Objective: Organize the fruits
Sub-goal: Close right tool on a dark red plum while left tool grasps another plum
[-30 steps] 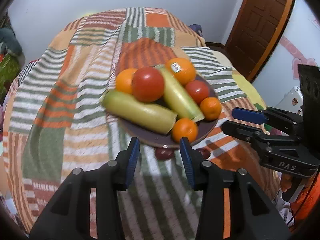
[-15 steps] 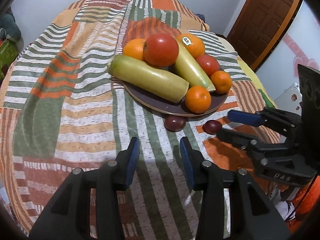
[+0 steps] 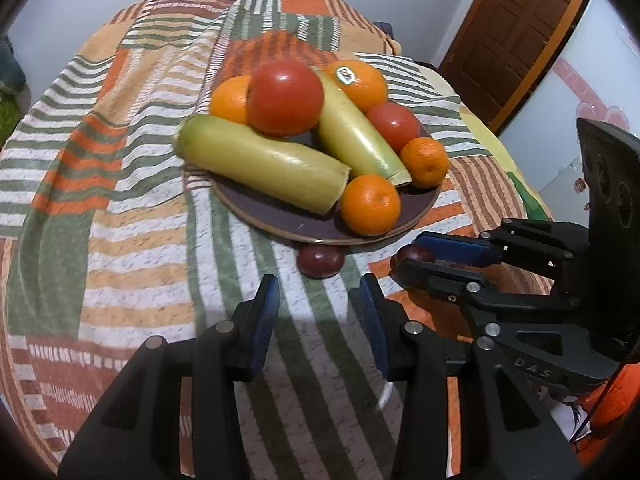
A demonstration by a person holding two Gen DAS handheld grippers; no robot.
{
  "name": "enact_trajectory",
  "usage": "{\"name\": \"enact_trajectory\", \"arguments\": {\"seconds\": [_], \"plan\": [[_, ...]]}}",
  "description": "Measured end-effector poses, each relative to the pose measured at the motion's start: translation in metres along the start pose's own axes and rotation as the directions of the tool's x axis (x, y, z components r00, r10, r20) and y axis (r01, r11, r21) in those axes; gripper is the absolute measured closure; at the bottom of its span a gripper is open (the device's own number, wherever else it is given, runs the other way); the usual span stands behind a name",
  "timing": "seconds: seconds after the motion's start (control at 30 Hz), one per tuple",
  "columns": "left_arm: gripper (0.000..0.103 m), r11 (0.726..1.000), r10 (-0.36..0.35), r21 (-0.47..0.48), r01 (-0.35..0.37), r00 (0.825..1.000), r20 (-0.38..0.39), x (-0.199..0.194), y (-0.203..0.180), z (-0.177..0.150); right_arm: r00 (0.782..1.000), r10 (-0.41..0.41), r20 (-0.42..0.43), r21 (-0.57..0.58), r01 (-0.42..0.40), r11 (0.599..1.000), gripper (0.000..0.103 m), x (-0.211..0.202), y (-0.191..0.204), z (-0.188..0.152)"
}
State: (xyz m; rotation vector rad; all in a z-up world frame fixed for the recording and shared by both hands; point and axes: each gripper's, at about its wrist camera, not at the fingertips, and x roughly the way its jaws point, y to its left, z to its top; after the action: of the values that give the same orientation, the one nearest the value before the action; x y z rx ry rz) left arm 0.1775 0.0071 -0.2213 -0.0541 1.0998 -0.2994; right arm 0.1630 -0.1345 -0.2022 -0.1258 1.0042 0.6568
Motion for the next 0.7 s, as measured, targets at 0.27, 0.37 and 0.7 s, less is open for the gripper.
{"name": "enact_trajectory", "arguments": {"seconds": [0.27,0.37,0.7], "plan": [[0.065,1.000,0.021,0.013,-0.021,1.000,-0.002,0.013,-0.006,0.010,0.999,-0.011,0.031,0.043,0.010,0.999,0.081,-0.014,-0.012,-0.003],[0.076,0.999,0.040,0.011,-0.040,0.999,-0.007,0.018,-0.005,0.009,0.999,-0.015,0.033,0.056,0.013,0.998,0.081,-0.017,-0.016,-0.004],[0.076,0.999,0.034,-0.002,-0.034,0.999,0.003,0.005,0.000,0.004,0.998,-0.019,0.052,0.069,0.016,0.997,0.081,-0.026,-0.018,-0.002]]}}
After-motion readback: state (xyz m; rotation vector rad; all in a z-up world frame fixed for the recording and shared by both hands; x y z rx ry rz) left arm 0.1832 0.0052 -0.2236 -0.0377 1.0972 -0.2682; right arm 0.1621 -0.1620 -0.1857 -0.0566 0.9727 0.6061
